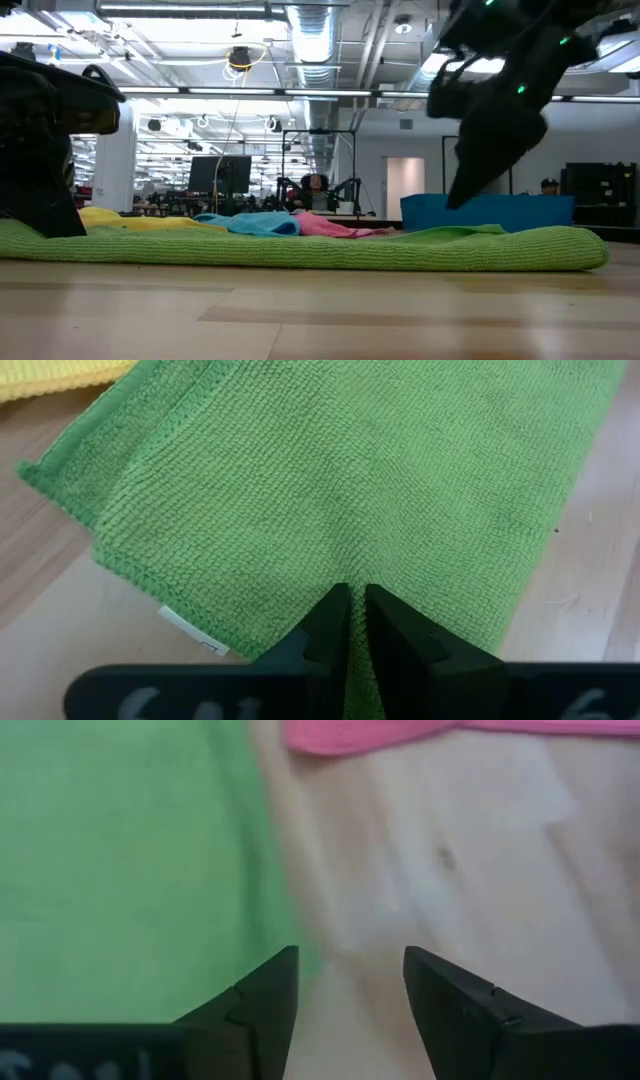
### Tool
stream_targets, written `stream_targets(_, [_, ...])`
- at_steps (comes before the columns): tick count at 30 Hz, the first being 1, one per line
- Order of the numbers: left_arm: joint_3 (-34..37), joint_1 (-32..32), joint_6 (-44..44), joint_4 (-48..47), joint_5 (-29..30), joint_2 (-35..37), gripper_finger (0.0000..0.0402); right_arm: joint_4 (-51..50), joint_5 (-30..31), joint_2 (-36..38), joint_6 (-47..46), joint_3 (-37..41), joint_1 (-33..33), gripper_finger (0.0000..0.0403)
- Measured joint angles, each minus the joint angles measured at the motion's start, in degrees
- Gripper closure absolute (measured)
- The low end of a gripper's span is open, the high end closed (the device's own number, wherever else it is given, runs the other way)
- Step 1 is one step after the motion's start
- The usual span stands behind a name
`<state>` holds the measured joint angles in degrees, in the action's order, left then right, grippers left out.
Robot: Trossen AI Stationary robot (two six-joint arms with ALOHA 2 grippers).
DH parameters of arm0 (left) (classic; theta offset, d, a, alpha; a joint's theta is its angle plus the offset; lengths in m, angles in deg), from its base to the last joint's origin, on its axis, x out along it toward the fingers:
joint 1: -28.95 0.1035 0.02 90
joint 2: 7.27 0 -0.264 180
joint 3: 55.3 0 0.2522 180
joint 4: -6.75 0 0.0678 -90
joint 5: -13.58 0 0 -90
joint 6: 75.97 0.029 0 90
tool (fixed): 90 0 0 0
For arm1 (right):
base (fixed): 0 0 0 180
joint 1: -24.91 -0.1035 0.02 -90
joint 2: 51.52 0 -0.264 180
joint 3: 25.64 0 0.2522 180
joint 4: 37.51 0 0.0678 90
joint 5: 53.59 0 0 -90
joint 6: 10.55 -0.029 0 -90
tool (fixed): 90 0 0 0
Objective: Fold microfiber towels
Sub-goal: Fold the green microfiber towel
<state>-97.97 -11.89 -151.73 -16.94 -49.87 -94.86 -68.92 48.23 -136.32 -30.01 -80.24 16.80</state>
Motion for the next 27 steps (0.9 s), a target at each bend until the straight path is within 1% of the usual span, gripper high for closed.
stream_targets(3, [0.0,0.0,-0.7,-0.1,0.0,0.0,0.0367,2.2,-2.9,-2.2,5.8,-0.1,3.4,0.0197])
stream_targets(5, [0.0,0.0,-1.1,-0.2,0.0,0.0,0.0367,3.3,-7.4,-4.1,8.5,-0.1,5.2,0.0198])
stream_targets(7, [0.0,0.0,-1.6,-0.4,0.0,0.0,0.0367,4.0,-11.7,-5.5,10.3,-0.1,6.4,0.0201])
stream_targets(11, [0.0,0.0,-2.4,-0.4,0.0,0.0,0.0367,4.0,-16.1,-8.1,11.3,-0.3,6.7,0.021])
stream_targets(15, [0.0,0.0,-3.0,-0.6,0.0,0.0,0.0367,2.5,-22.2,-7.7,11.3,-0.6,6.2,0.0222])
stream_targets(18, [0.0,0.0,-3.1,-0.6,0.1,0.0,0.0367,-1.5,-30.2,-5.7,11.0,-1.2,5.6,0.0231])
stream_targets(20, [0.0,0.0,-3.2,-0.6,0.3,0.0,0.0367,-2.2,-33.8,-3.4,10.4,-2.0,5.7,0.0238])
stream_targets(25, [0.0,0.0,-3.7,-0.7,0.3,0.0,0.0367,-6.5,-34.0,0.7,5.6,-3.0,4.1,0.0258])
stream_targets(27, [0.0,0.0,-4.3,-0.8,0.3,0.0,0.0367,-5.9,-31.9,2.7,2.0,-3.3,2.7,0.0266])
